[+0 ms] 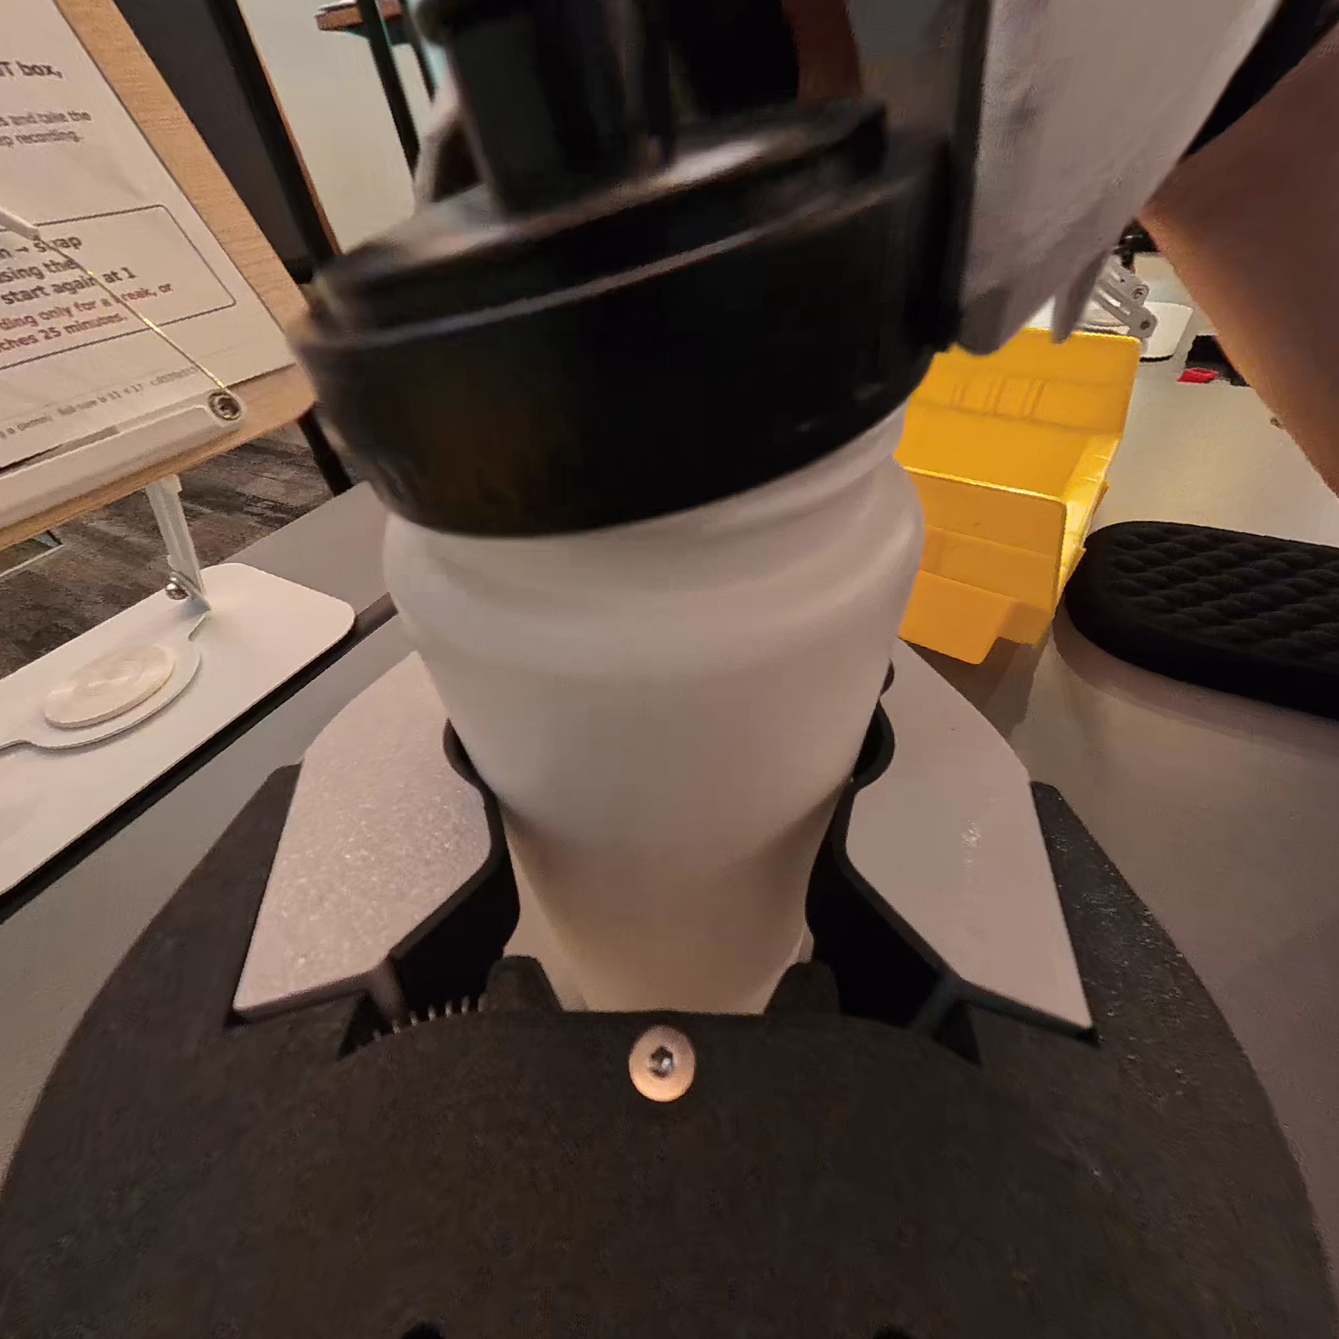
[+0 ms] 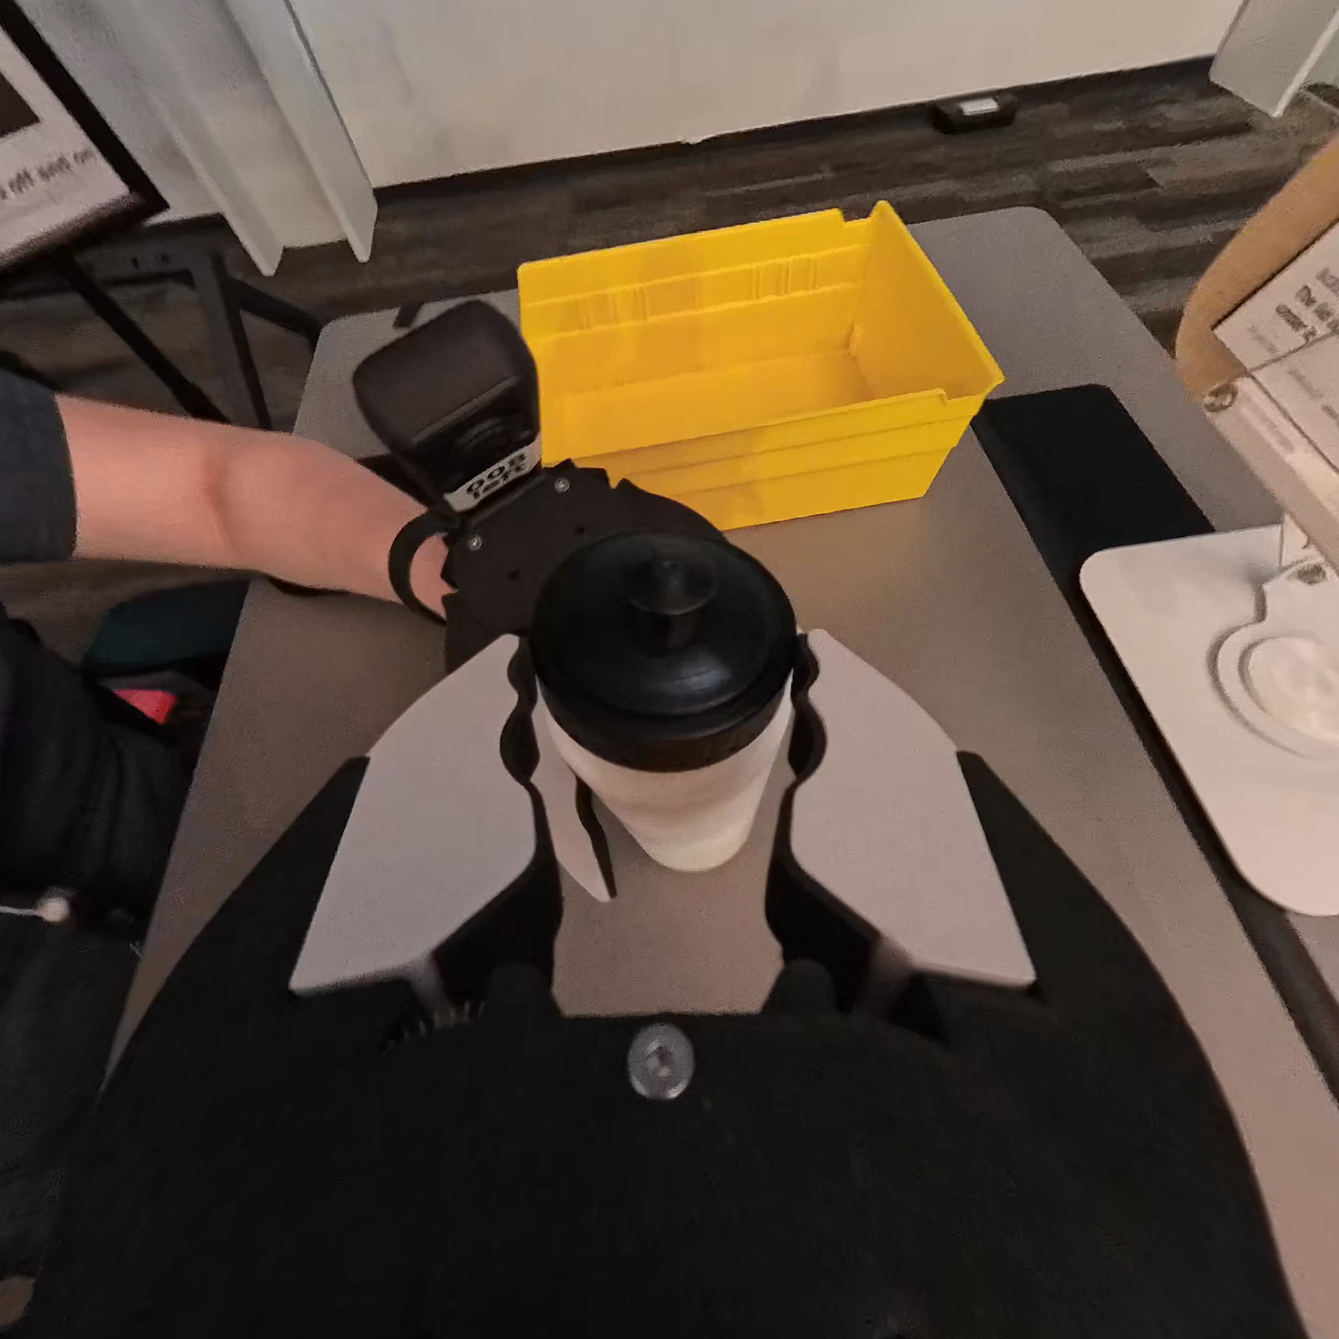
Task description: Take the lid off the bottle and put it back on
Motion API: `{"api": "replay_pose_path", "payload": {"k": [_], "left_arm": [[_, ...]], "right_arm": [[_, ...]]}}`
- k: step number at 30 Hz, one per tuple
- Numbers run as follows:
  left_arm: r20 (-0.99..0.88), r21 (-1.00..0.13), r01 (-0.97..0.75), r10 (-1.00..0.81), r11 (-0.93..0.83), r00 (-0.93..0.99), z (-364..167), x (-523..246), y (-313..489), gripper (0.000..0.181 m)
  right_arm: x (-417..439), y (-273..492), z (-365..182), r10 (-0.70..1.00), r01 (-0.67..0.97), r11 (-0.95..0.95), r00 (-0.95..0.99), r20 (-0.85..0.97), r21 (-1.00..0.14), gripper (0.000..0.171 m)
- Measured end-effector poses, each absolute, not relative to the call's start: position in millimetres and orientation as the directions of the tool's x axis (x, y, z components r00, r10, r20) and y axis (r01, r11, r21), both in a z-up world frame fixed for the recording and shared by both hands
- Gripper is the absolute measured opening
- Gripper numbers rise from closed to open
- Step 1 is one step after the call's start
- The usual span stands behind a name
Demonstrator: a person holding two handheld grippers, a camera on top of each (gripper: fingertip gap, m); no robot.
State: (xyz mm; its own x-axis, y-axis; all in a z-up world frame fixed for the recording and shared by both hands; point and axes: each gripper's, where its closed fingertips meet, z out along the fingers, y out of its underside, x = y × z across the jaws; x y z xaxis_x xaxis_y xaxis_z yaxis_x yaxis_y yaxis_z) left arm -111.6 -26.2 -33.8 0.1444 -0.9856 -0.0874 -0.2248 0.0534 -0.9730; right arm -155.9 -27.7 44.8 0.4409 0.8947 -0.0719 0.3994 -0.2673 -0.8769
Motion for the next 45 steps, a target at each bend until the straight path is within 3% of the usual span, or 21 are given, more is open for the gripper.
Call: {"api": "replay_pose_path", "payload": {"k": [3,12,22,27,28,29,32,36,41,45], "left_arm": [[-0.09,-0.975,-0.212,-0.992,0.07,0.087,-33,-110,-34,0.102],[-0.091,-0.978,-0.189,-0.996,0.093,-0.017,-33,-108,-51,0.101],[-0.066,-0.984,-0.154,-0.988,0.087,-0.138,-32,-108,-70,0.101],[-0.074,-0.981,-0.177,-0.995,0.084,-0.064,-33,-104,-64,0.102],[-0.074,-0.98,-0.18,-0.996,0.08,-0.042,-33,-104,-62,0.102],[-0.075,-0.98,-0.185,-0.997,0.076,-0.013,-33,-104,-58,0.102],[-0.087,-0.978,-0.196,-0.994,0.072,0.072,-33,-105,-48,0.102],[-0.087,-0.978,-0.203,-0.983,0.054,0.159,-33,-106,-39,0.102],[-0.089,-0.975,-0.218,-0.974,0.043,0.208,-34,-107,-36,0.102],[-0.088,-0.974,-0.224,-0.974,0.04,0.208,-34,-106,-35,0.102]], "right_arm": [[-155,-36,45,0.955,0.45,-0.123,0.296,0.018,-0.885,0.069],[-154,-50,43,0.996,0.483,0.017,0.069,0.058,-0.876,0.069],[-156,-65,46,0.991,0.287,0.057,-0.129,0.02,-0.956,0.069],[-152,-63,46,0.996,0.336,0.081,0.004,0.087,-0.939,0.069],[-151,-60,46,0.993,0.37,0.072,0.057,0.1,-0.926,0.075],[-149,-55,48,0.983,0.403,0.049,0.141,0.115,-0.914,0.083],[-157,-57,72,0.945,0.356,-0.083,0.326,0.04,-0.931,0.083],[-141,-36,74,0.75,0.392,-0.239,0.656,0.088,-0.888,0.083],[-143,-34,54,0.67,0.435,-0.394,0.739,0.07,-0.81,0.085],[-151,-37,44,0.68,0.456,-0.46,0.732,0.028,-0.762,0.075]]}}
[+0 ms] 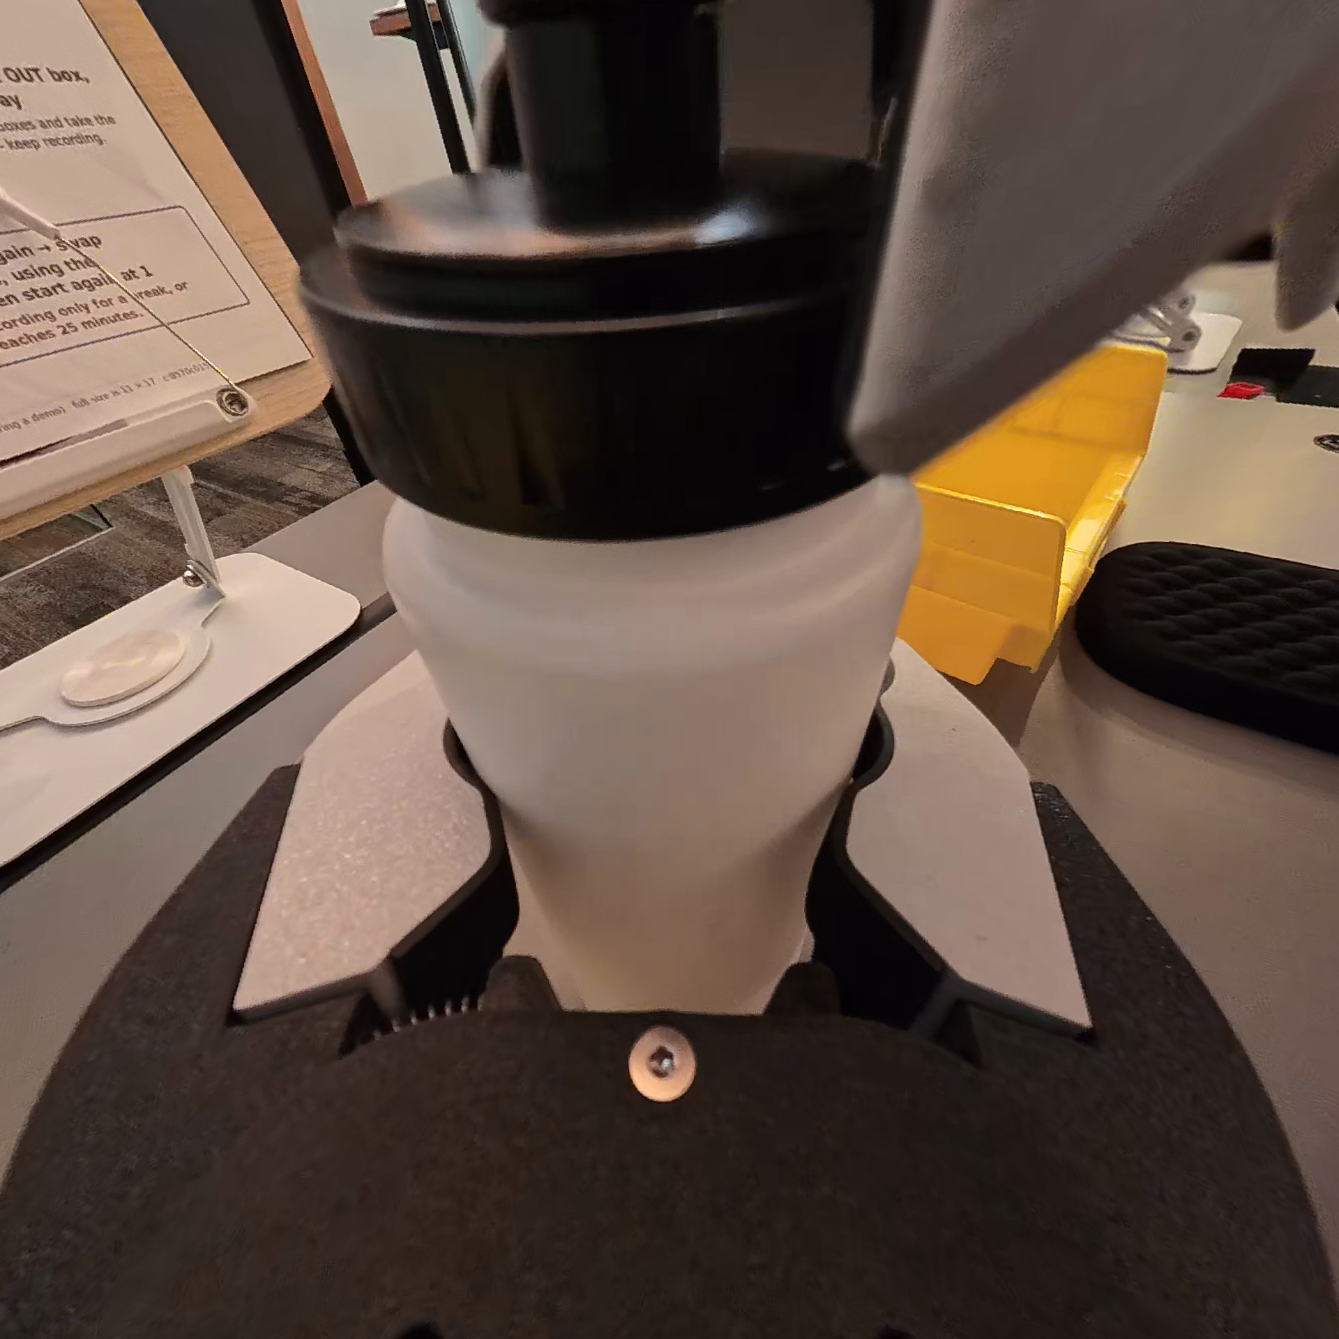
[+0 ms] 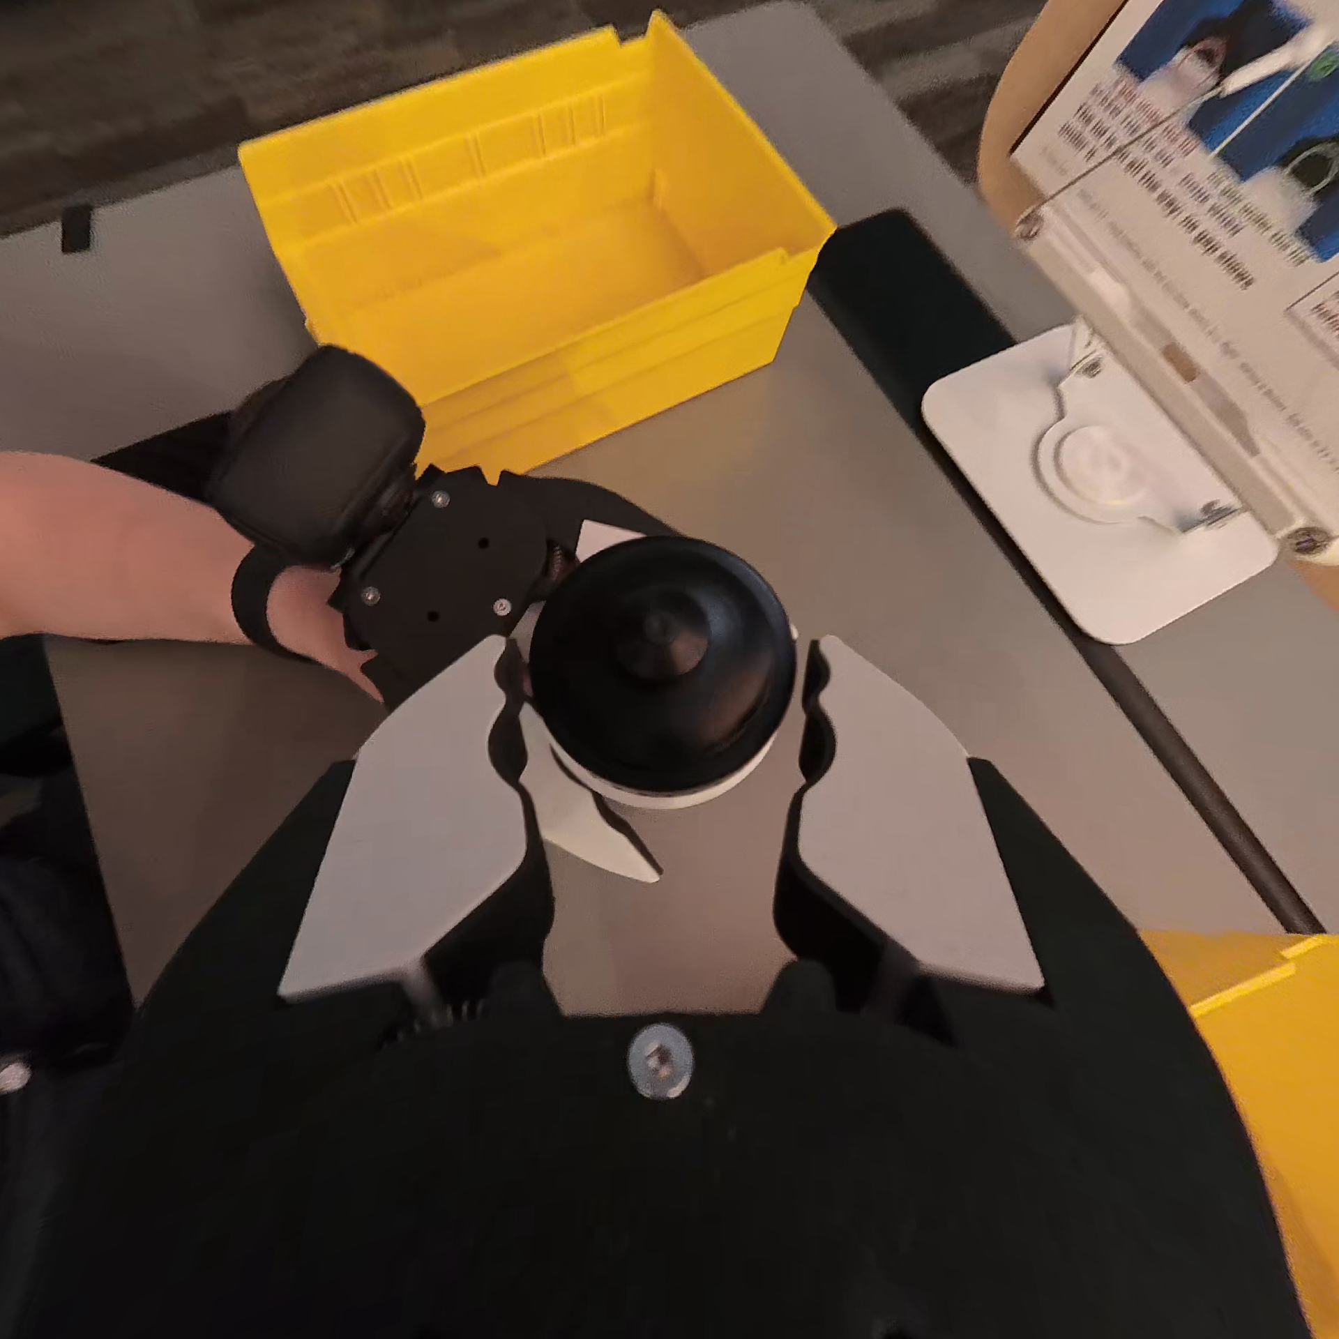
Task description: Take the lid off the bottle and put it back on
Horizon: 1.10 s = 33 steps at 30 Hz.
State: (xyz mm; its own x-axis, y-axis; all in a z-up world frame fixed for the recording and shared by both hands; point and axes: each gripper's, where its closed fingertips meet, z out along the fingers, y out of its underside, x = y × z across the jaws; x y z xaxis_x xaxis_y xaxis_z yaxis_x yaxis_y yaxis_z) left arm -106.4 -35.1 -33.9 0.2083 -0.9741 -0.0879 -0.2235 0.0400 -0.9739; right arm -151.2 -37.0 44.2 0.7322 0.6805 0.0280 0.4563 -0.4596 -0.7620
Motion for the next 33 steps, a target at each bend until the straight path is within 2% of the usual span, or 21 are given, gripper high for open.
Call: {"api": "replay_pose_path", "payload": {"k": [4,7,12,17,21,25,27,30,32,33], "left_arm": [[-0.085,-0.974,-0.223,-0.98,0.045,0.177,-34,-106,-37,0.102],[-0.081,-0.976,-0.209,-0.989,0.055,0.12,-34,-105,-43,0.101],[-0.062,-0.983,-0.17,-0.997,0.071,-0.055,-33,-103,-65,0.101],[-0.054,-0.985,-0.154,-0.984,0.081,-0.169,-33,-104,-81,0.101],[-0.047,-0.983,-0.17,-0.994,0.063,-0.096,-33,-102,-74,0.101],[-0.056,-0.977,-0.206,-0.998,0.053,0.008,-35,-99,-67,0.101],[-0.054,-0.974,-0.224,-0.997,0.038,0.064,-36,-98,-63,0.101],[-0.032,-0.97,-0.242,-0.991,-0.002,0.133,-37,-98,-57,0.101],[-0.031,-0.971,-0.241,-0.988,-0.006,0.149,-37,-99,-54,0.101],[-0.034,-0.971,-0.241,-0.99,0.0,0.139,-37,-100,-55,0.101]], "right_arm": [[-152,-38,39,0.717,0.516,-0.464,0.696,0.036,-0.72,0.073],[-152,-42,38,0.802,0.587,-0.413,0.597,0.028,-0.696,0.073],[-153,-58,36,0.953,0.718,-0.187,0.299,0.054,-0.671,0.073],[-156,-73,37,0.998,0.688,-0.019,0.059,0.029,-0.725,0.073],[-155,-68,36,0.989,0.672,-0.103,0.149,-0.002,-0.733,0.073],[-149,-62,36,0.923,0.65,-0.257,0.383,0.016,-0.715,0.073],[-146,-60,36,0.859,0.595,-0.351,0.513,0.005,-0.723,0.073],[-145,-54,35,0.681,0.405,-0.524,0.728,-0.083,-0.75,0.073],[-146,-51,34,0.623,0.337,-0.531,0.777,-0.089,-0.777,0.073],[-146,-51,33,0.632,0.353,-0.51,0.772,-0.063,-0.784,0.073]]}}
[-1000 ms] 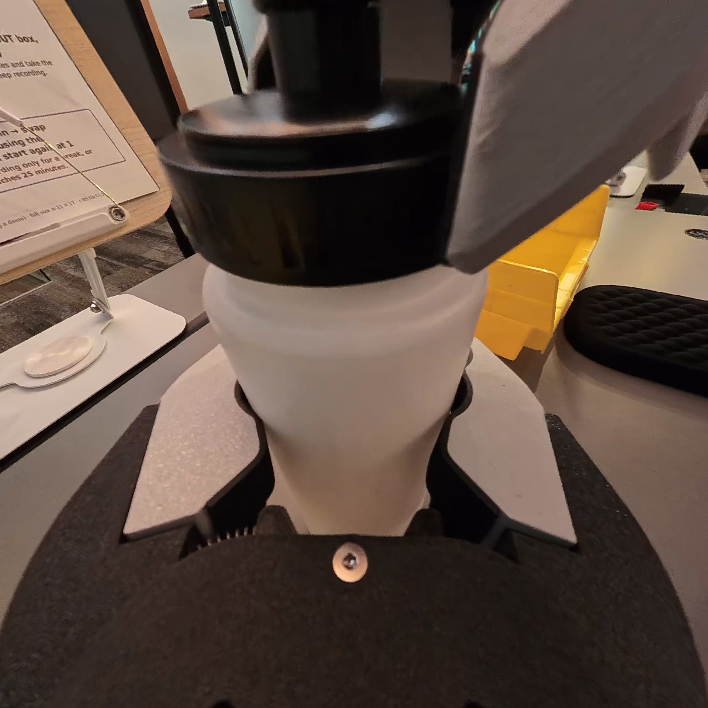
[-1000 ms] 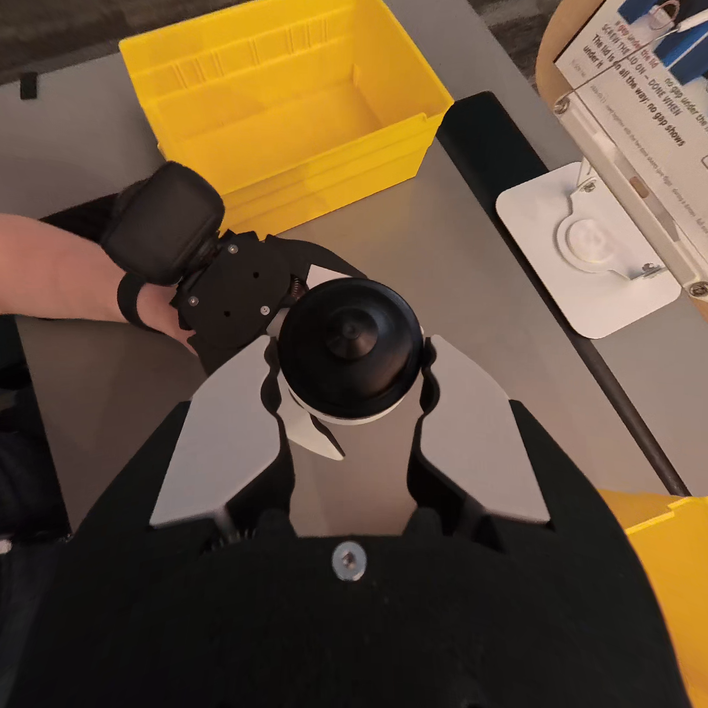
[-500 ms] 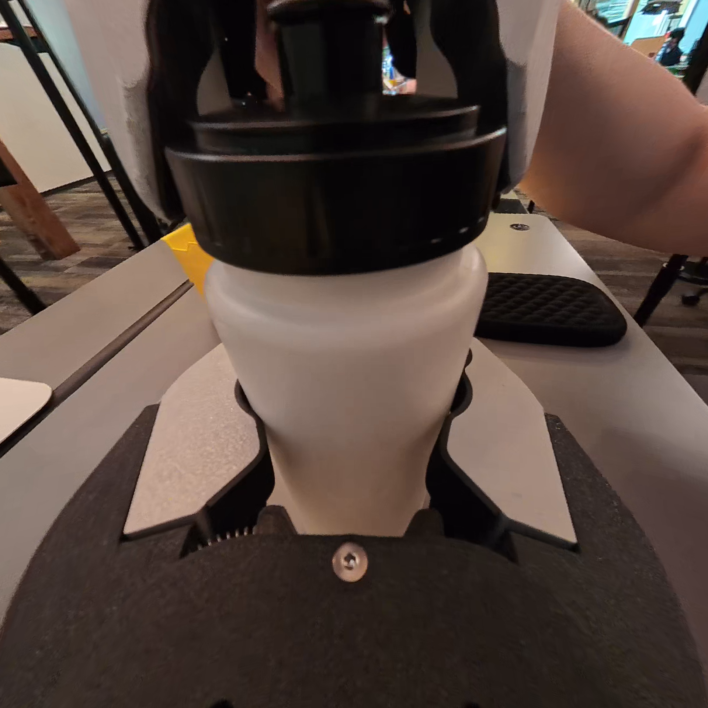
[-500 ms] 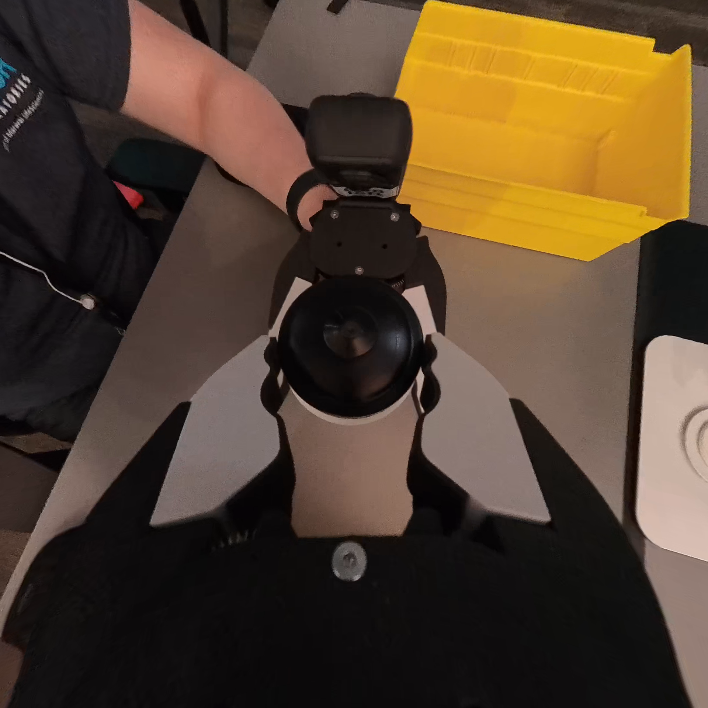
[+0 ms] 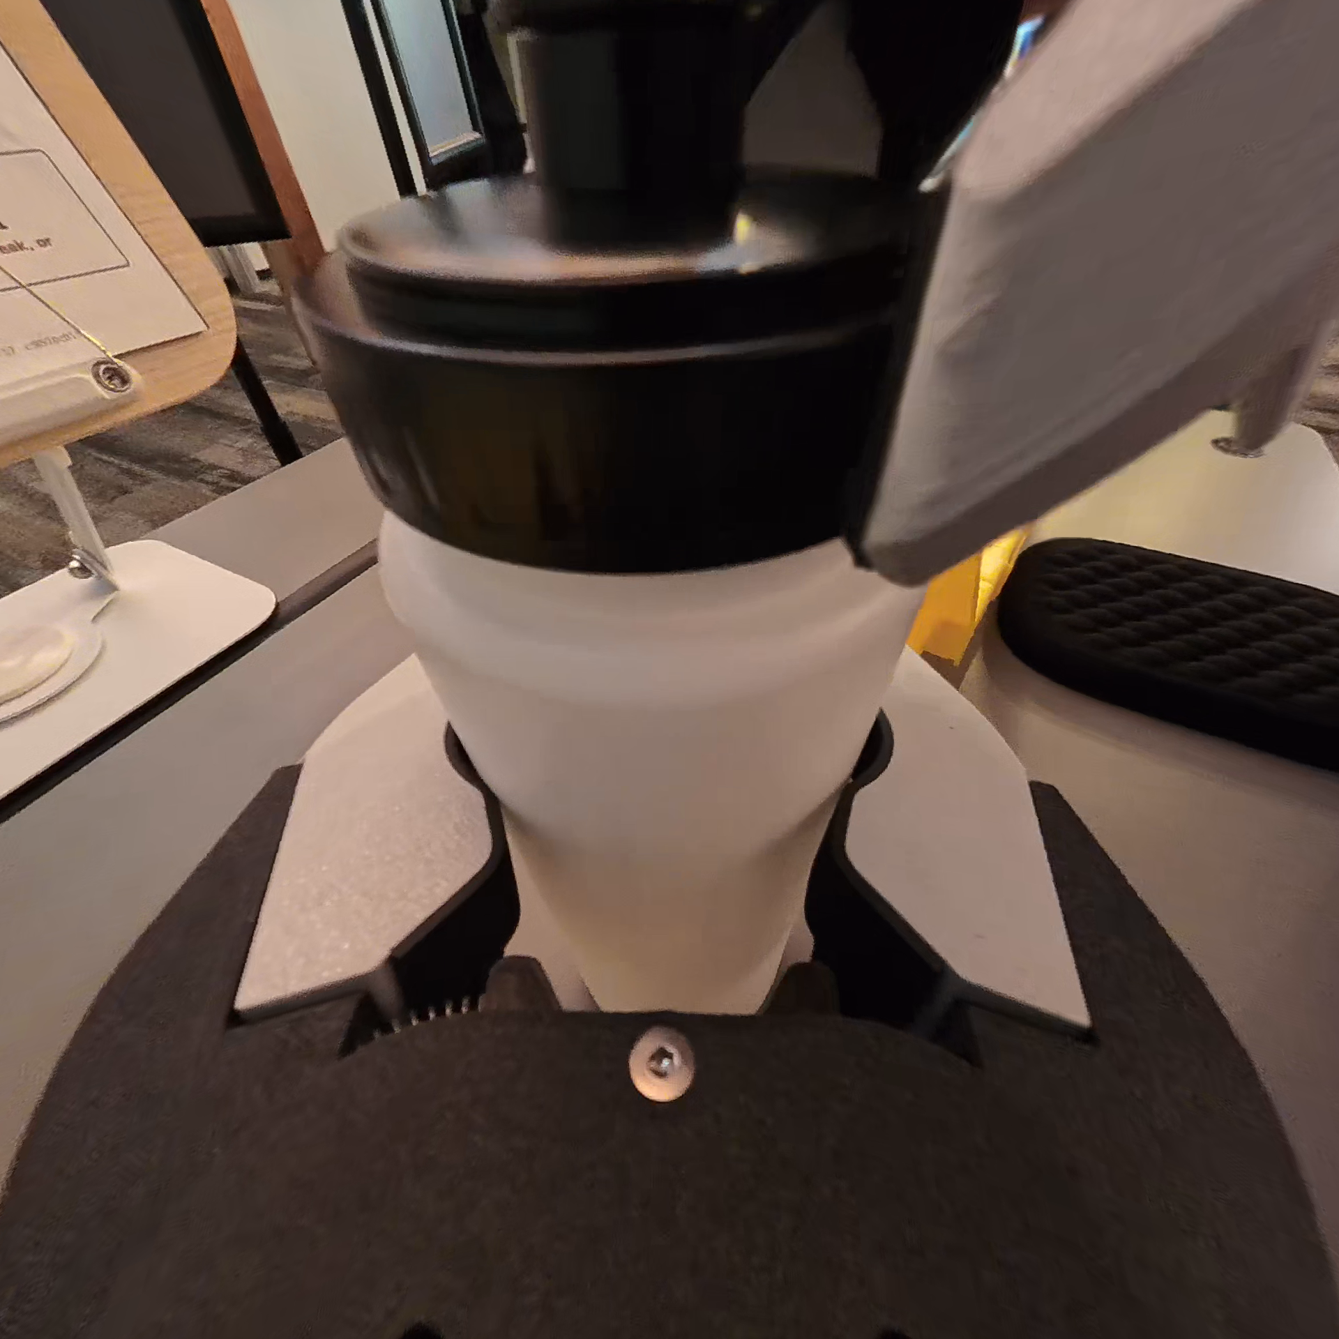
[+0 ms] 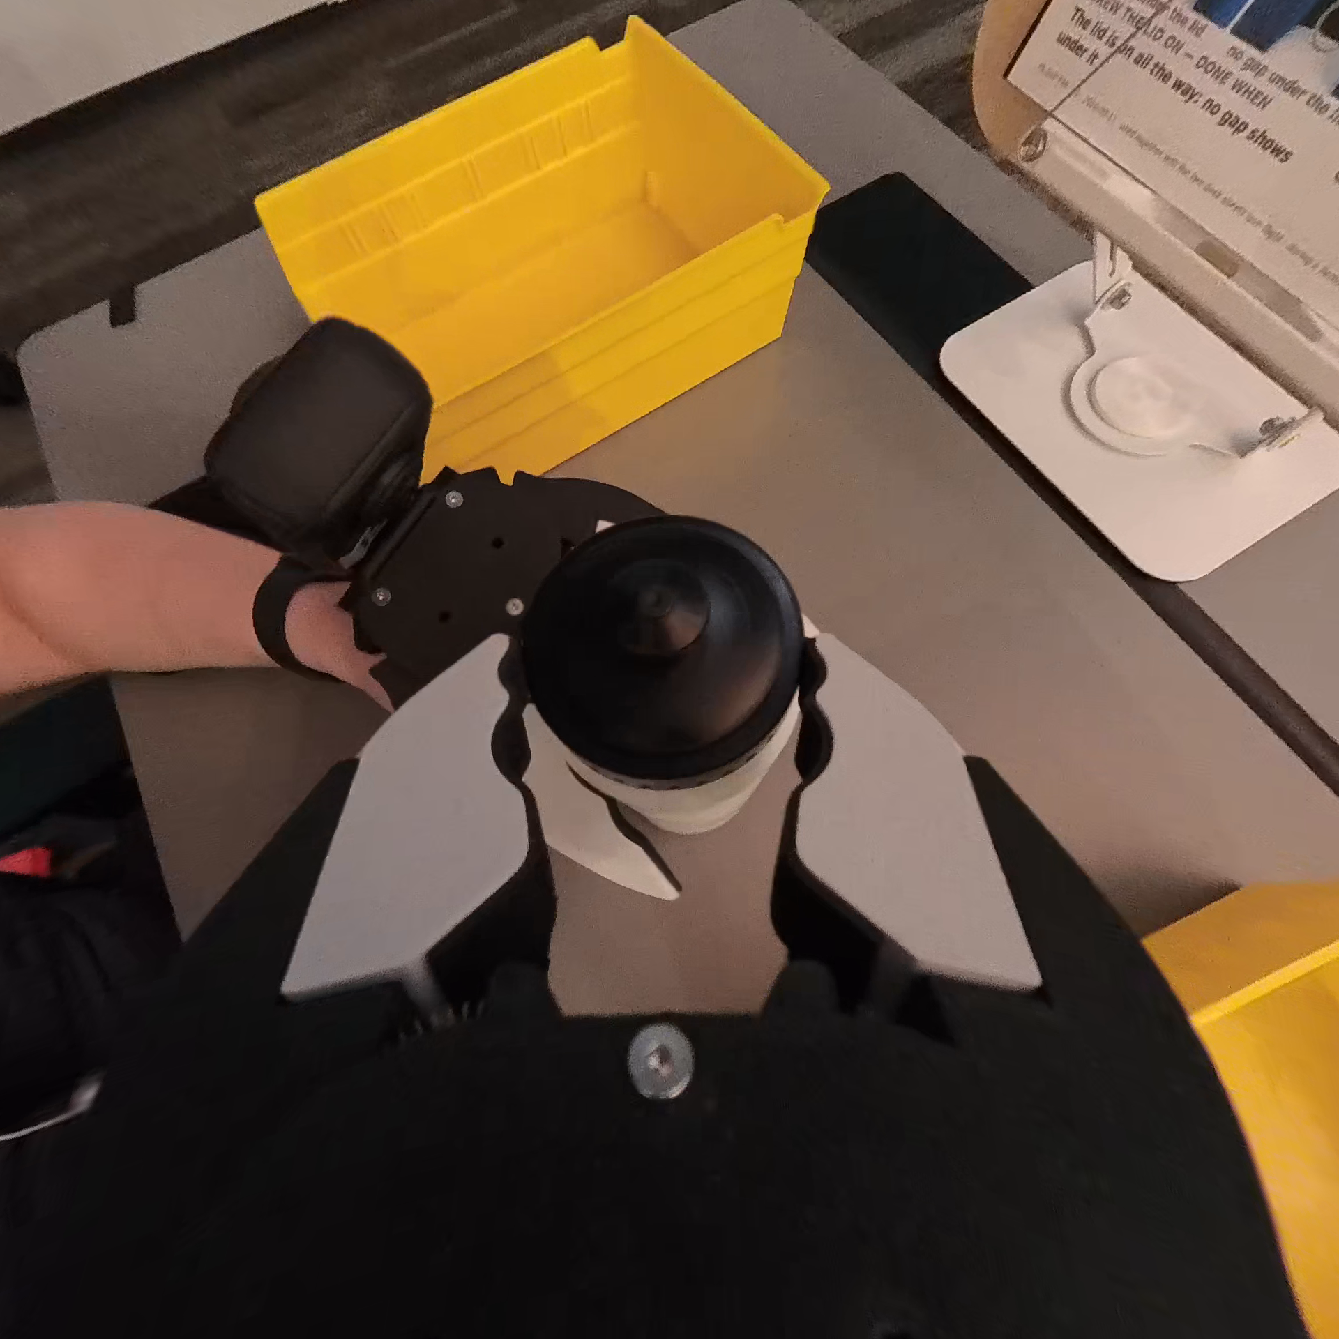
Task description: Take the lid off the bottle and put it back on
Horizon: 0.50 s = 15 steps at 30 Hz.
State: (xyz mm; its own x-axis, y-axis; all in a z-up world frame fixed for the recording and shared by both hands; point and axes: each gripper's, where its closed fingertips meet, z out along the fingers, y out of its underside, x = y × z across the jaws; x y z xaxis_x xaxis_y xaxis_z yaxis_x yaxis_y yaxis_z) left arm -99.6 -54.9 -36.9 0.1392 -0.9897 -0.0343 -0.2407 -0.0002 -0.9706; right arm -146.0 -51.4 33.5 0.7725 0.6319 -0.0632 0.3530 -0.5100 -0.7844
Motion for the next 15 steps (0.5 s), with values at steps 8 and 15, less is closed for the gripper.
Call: {"api": "replay_pose_path", "payload": {"k": [8,15], "left_arm": [[-0.044,-0.971,-0.239,-0.996,0.026,0.071,-37,-100,-58,0.101],[-0.034,-0.965,-0.264,-0.985,-0.011,0.168,-38,-102,-46,0.101]], "right_arm": [[-142,-53,41,0.866,0.486,-0.225,0.496,0.055,-0.844,0.078],[-144,-49,37,0.776,0.351,-0.362,0.627,-0.071,-0.864,0.07]]}}
